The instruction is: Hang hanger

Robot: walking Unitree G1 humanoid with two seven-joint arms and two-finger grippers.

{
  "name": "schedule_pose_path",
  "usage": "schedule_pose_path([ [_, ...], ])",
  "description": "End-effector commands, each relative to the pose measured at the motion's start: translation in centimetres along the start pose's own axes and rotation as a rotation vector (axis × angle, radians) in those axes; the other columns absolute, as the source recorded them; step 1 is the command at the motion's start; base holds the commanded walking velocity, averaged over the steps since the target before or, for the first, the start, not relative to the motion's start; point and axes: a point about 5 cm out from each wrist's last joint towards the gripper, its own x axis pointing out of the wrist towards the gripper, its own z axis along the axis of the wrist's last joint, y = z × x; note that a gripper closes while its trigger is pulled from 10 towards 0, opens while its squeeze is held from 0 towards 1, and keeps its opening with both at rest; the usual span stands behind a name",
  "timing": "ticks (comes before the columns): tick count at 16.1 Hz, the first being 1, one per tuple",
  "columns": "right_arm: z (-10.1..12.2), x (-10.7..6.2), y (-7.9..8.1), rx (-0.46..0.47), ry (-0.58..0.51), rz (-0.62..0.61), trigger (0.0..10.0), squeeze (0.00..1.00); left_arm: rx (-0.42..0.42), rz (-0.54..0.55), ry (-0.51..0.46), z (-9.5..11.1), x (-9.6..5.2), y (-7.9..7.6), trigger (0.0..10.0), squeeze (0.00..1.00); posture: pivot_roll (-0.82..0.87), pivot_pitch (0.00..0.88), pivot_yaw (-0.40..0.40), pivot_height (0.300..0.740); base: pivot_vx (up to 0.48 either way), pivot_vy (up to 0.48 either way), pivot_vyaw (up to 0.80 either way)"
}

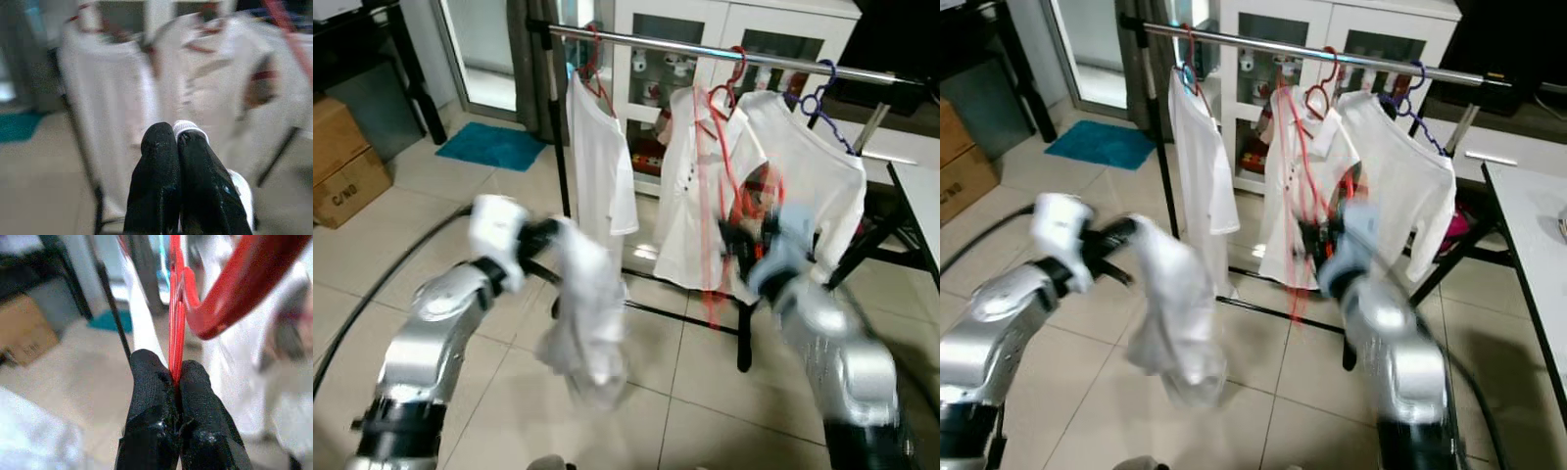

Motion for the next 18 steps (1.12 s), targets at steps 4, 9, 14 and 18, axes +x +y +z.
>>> schedule_pose_path([
  [4, 0.4, -1.4, 0.2, 0.049, -0.077, -0.116, 10.0, 0.0, -0.004, 0.176, -0.014, -0.2, -0.2, 0.0, 10.0, 0.0, 0.0, 0.0, -0.031, 0.74, 0.0, 0.0, -0.8],
  [9, 2.1, -2.1, -0.6, -0.023, -0.121, -0.185, 10.0, 0.0, -0.039, 0.172, -0.043, 0.4, -0.3, -1.6, 10.0, 0.0, -0.01, 0.0, -0.031, 0.74, 0.0, 0.0, -0.8],
  [14, 1.3, -2.5, 0.1, 0.022, -0.084, -0.204, 10.0, 0.0, -0.057, 0.205, -0.037, 0.3, -0.6, -1.3, 10.0, 0.0, -0.01, 0.0, -0.013, 0.74, 0.0, 0.0, -0.8],
  [18, 1.2, -2.6, 0.3, 0.024, -0.085, -0.207, 10.0, 0.0, -0.071, 0.147, -0.039, 0.8, -0.5, -1.7, 10.0, 0.0, -0.02, 0.0, -0.009, 0.74, 0.0, 0.0, -0.8],
])
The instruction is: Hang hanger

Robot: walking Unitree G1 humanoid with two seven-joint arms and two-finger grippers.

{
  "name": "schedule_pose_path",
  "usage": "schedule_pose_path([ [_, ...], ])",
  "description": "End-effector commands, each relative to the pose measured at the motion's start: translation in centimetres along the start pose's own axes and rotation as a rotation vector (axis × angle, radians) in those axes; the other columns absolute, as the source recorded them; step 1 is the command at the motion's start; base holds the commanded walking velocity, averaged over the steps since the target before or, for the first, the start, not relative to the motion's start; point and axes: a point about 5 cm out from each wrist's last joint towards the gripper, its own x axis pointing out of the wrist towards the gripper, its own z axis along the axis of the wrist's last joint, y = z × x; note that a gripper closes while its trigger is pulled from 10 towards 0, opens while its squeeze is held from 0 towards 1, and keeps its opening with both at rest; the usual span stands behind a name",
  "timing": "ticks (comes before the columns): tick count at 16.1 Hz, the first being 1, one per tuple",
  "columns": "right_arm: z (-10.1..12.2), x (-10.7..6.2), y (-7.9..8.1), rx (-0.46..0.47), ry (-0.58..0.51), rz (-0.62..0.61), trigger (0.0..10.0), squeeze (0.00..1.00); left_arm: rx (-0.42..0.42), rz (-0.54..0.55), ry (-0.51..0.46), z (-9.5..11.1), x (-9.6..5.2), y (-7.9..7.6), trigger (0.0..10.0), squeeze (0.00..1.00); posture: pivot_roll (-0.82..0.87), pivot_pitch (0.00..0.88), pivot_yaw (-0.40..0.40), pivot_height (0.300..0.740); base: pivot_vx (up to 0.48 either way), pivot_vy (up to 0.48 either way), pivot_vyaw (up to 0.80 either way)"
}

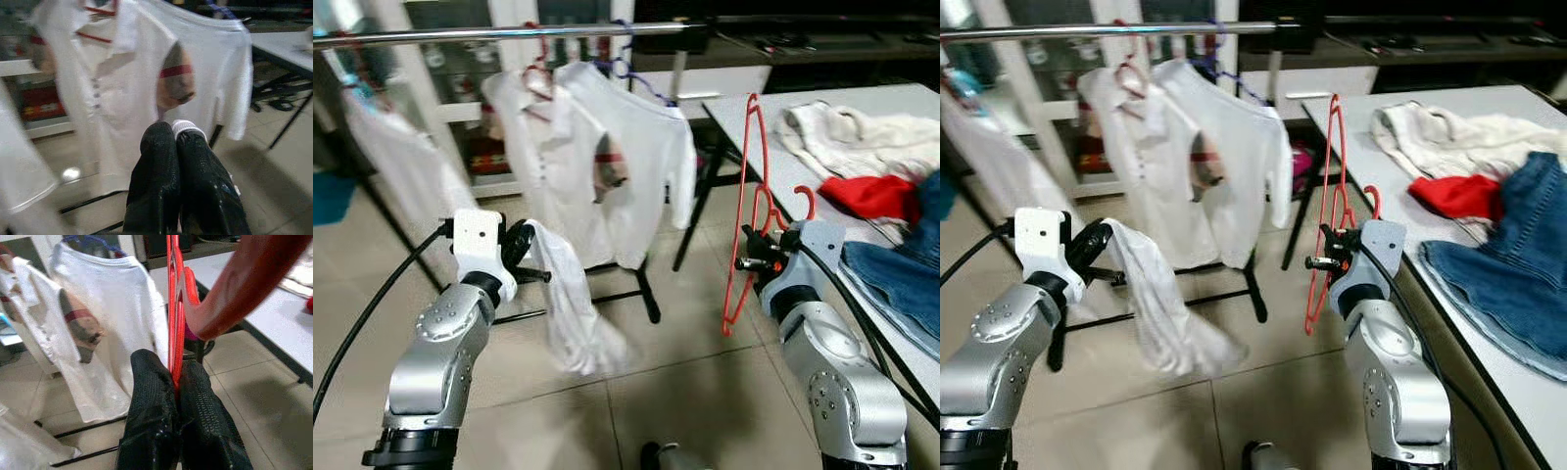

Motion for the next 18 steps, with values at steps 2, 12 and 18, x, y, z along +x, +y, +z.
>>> schedule_pose_path([
  [2, -0.2, -0.2, 0.0, 0.0, 0.011, -0.008, 10.0, 0.0, -0.025, -0.039, -0.027, 1.0, 0.0, -0.5, 10.0, 0.0, -0.02, 0.0, -0.006, 0.74, 0.0, 0.0, -0.8],
  [12, 1.6, -0.2, -1.0, -0.213, -0.042, -0.102, 10.0, 0.0, 0.008, -0.011, -0.06, 1.2, 0.2, -1.0, 10.0, 0.0, -0.03, 0.0, 0.007, 0.74, 0.0, 0.0, -0.8],
  [18, 1.8, -0.2, -1.7, -0.047, -0.085, -0.197, 10.0, 0.0, 0.079, 0.045, -0.06, 2.5, 0.4, 0.6, 10.0, 0.0, -0.02, 0.0, 0.009, 0.74, 0.0, 0.0, -0.8],
])
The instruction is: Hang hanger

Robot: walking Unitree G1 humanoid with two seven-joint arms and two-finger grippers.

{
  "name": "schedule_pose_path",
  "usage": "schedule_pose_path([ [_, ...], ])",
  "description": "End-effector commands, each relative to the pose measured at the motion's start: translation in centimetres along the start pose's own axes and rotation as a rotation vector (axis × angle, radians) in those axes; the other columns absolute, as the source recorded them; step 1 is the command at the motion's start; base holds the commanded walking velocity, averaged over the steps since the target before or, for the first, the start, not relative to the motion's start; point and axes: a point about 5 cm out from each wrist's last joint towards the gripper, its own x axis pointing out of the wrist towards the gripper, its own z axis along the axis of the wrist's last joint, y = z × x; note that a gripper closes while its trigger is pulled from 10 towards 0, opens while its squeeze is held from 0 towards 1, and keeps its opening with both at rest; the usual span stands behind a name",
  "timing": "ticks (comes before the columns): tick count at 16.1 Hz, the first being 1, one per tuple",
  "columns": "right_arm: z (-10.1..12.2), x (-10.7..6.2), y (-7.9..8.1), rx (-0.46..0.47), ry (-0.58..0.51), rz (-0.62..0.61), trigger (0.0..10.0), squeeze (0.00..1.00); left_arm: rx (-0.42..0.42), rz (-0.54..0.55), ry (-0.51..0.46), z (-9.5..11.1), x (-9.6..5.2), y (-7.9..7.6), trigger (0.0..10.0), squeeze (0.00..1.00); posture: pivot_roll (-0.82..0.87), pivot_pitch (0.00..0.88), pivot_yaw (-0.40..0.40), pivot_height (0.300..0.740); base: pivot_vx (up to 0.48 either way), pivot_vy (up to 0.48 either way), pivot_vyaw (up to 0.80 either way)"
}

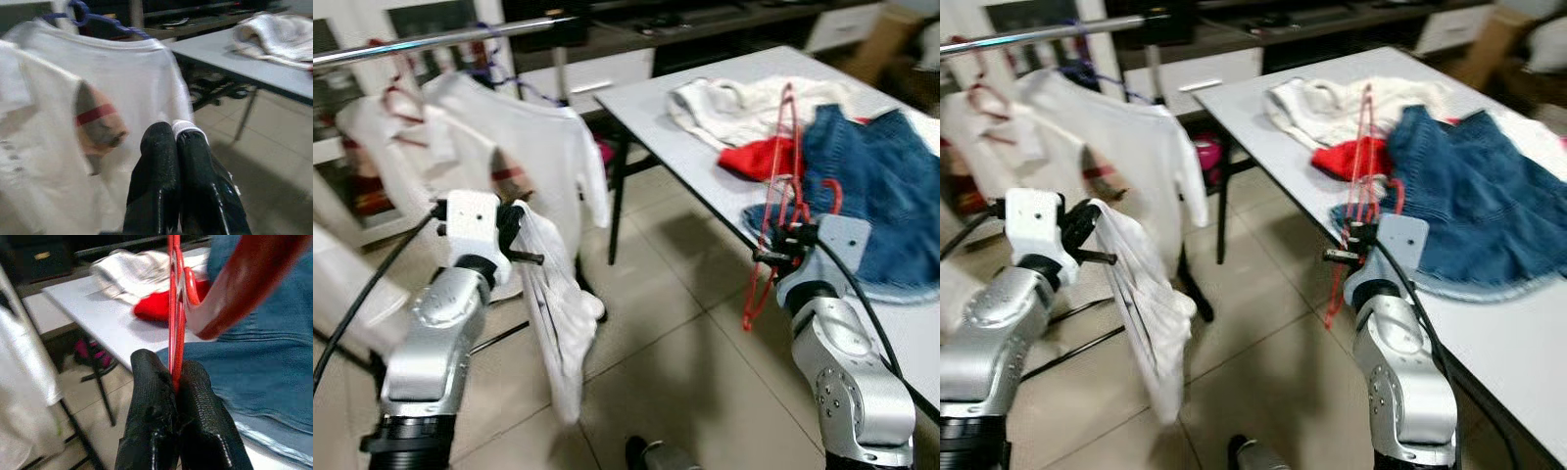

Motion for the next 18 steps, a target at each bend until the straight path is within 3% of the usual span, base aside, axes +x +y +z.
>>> schedule_pose_path([
  [1, 0.2, 0.1, -0.2, -0.009, -0.005, -0.007, 10.0, 0.0, -0.034, -0.059, -0.016, 0.6, -0.2, -0.3, 10.0, 0.0, -0.02, 0.0, 0.012, 0.74, 0.0, 0.0, -0.8],
  [2, -0.4, -0.1, 0.3, -0.018, 0.047, 0.044, 10.0, 0.0, -0.069, -0.105, 0.011, 0.2, -0.5, -0.8, 10.0, 0.0, -0.02, 0.0, 0.014, 0.74, 0.0, 0.0, -0.8],
  [6, -1.9, -0.7, 0.9, -0.039, 0.11, 0.09, 10.0, 0.0, -0.069, -0.135, 0.066, -0.9, -0.5, -2.1, 10.0, 0.0, -0.03, 0.0, 0.007, 0.74, 0.0, 0.0, -0.79],
  [10, -2.0, -0.6, 1.0, -0.002, 0.122, 0.095, 10.0, 0.0, -0.068, -0.133, 0.05, -0.7, -0.4, -2.0, 10.0, 0.0, -0.03, 0.0, 0.006, 0.74, 0.0, 0.0, -0.78],
  [14, -1.8, -0.7, 1.3, -0.013, 0.121, 0.115, 10.0, 0.0, -0.066, -0.094, 0.029, -0.7, -0.3, -1.8, 10.0, 0.0, -0.03, 0.0, 0.009, 0.74, 0.0, 0.0, -0.77],
  [18, -1.8, -0.9, 1.3, -0.03, 0.122, 0.119, 10.0, 0.0, -0.062, -0.126, 0.037, -0.9, -0.2, -2.3, 10.0, 0.0, -0.05, 0.0, 0.009, 0.74, 0.0, 0.0, -0.77],
])
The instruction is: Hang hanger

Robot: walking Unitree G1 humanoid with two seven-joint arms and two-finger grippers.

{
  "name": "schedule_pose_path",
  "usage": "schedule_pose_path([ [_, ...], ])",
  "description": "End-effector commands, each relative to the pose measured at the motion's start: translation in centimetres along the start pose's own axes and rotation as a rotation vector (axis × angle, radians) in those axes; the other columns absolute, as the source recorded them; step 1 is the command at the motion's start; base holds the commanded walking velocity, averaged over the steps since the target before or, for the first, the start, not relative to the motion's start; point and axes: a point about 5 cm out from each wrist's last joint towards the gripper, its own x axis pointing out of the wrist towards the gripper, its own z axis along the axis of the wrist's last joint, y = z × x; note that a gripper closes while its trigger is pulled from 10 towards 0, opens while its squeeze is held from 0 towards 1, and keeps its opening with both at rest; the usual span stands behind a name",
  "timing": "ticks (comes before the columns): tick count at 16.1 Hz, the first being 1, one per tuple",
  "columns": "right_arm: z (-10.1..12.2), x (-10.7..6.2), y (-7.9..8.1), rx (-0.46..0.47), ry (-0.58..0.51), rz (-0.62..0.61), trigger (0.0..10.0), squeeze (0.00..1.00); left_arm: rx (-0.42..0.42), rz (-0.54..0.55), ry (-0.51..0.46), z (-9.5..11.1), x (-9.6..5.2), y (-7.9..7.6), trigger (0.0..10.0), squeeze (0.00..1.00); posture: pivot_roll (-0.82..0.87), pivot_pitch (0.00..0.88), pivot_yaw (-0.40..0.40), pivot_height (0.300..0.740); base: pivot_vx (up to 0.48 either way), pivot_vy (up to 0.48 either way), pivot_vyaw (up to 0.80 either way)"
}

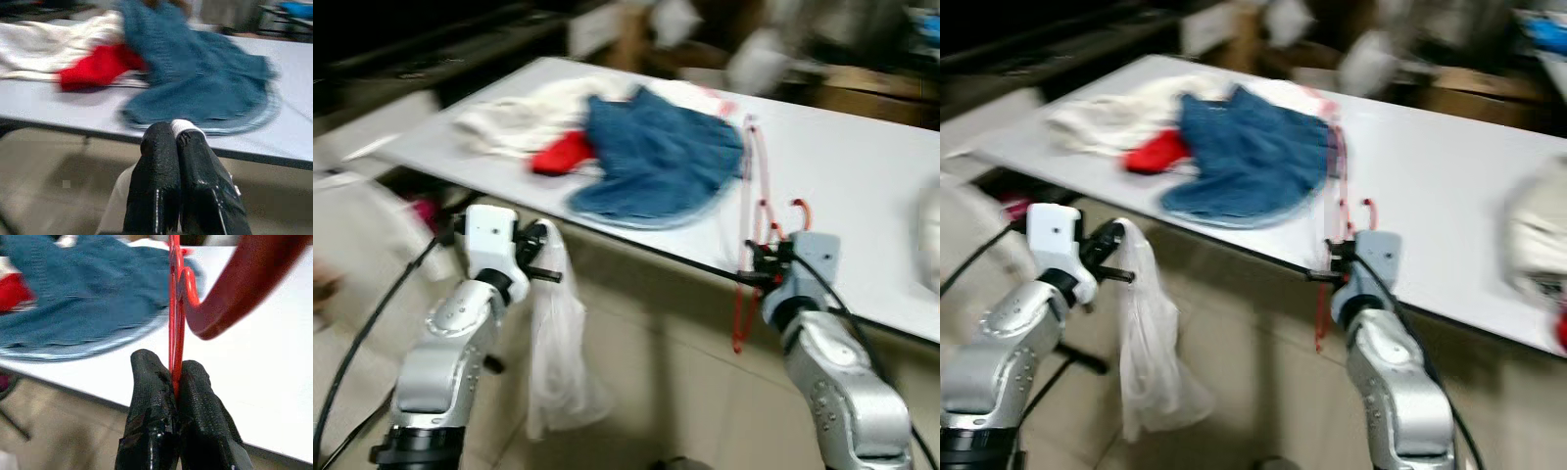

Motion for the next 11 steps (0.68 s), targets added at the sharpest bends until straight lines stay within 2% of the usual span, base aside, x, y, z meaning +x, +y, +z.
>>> schedule_pose_path([
  [1, 0.26, -0.03, 0.33, -0.005, -0.002, 0.008, 10.0, 0.0, 0.022, -0.005, -0.021, 0.49, 0.09, -0.03, 10.0, 0.0, -0.05, 0.0, 0.007, 0.74, 0.0, 0.0, -0.77],
  [5, 0.28, 0.06, 0.55, -0.01, 0.01, 0.018, 10.0, 0.0, 0.023, -0.012, -0.015, 0.34, -0.02, -0.38, 10.0, 0.0, -0.04, 0.0, -0.003, 0.74, 0.0, 0.0, -0.76],
  [9, 0.37, 0.0, 0.43, -0.04, 0.017, 0.032, 10.0, 0.0, 0.024, -0.012, -0.013, 0.29, 0.32, -0.28, 10.0, 0.0, -0.06, 0.0, 0.003, 0.74, 0.0, -0.333, -0.76],
  [11, 0.46, -0.16, 0.4, -0.038, 0.016, 0.043, 10.0, 0.0, 0.02, -0.014, -0.013, 0.27, 0.39, -0.38, 10.0, 0.0, -0.06, 0.0, 0.006, 0.74, 0.0, -0.337, -0.22],
])
